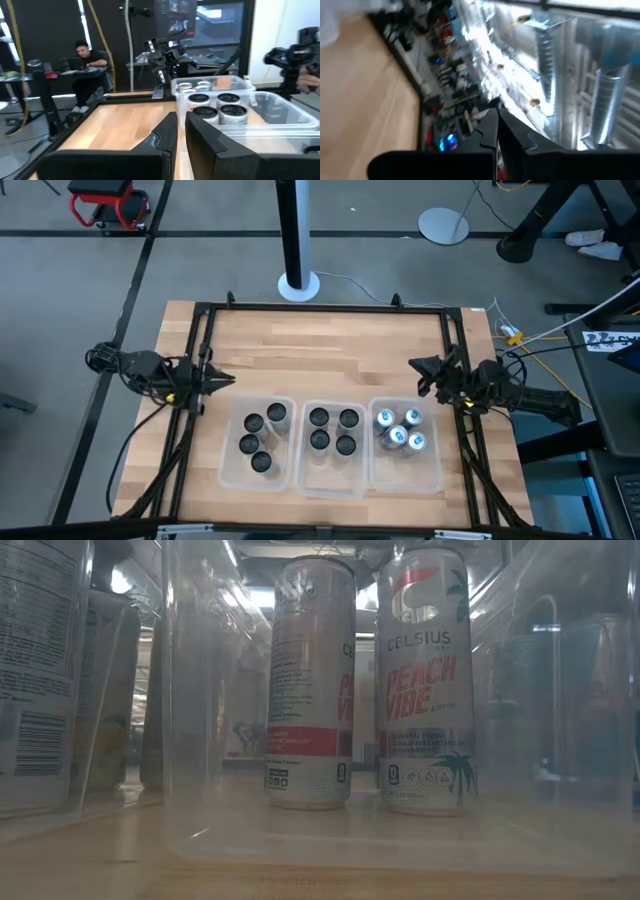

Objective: Sort soda cans
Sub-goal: Return to Home Position

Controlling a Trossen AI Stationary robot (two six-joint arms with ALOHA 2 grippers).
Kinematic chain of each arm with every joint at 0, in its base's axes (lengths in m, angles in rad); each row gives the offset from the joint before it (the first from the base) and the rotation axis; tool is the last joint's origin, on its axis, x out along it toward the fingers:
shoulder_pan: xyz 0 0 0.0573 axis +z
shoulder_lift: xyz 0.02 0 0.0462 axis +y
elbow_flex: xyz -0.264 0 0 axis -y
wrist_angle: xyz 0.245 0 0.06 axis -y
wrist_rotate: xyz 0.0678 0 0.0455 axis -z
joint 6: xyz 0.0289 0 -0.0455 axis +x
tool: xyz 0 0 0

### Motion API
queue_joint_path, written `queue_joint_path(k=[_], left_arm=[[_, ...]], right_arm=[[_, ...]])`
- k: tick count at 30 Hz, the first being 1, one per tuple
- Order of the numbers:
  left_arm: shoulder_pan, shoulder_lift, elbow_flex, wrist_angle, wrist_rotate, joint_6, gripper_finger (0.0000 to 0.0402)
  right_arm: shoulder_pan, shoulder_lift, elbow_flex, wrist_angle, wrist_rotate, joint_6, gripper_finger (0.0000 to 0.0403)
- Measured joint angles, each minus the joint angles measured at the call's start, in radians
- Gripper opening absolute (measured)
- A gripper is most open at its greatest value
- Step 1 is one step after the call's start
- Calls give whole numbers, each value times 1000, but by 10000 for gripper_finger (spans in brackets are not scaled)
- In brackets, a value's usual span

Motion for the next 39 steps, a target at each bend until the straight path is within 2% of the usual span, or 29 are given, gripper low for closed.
queue_joint_path(k=[8, 16, 24, 27, 30, 34, 39], left_arm=[[0, 0, 0, 0, -43, 1, 30], [0, 0, 0, 1, -54, 3, 31], [0, 0, 0, 3, -97, -58, 31], [0, 1, -53, 69, -108, -43, 31], [7, 3, -148, 201, -145, 2, 31], [58, 1, -235, 337, -145, 55, 31], [167, 0, -262, 360, -17, 52, 31]], right_arm=[[1, -2, -1, -105, 116, -29, 12], [2, -2, -3, -207, 111, -27, 12], [2, -2, -3, -212, 110, -28, 12], [2, -2, -3, -213, 110, -29, 12], [2, -2, -3, -213, 110, -30, 12], [2, -2, -3, -213, 110, -31, 12], [2, -2, -3, -213, 110, -32, 12]])
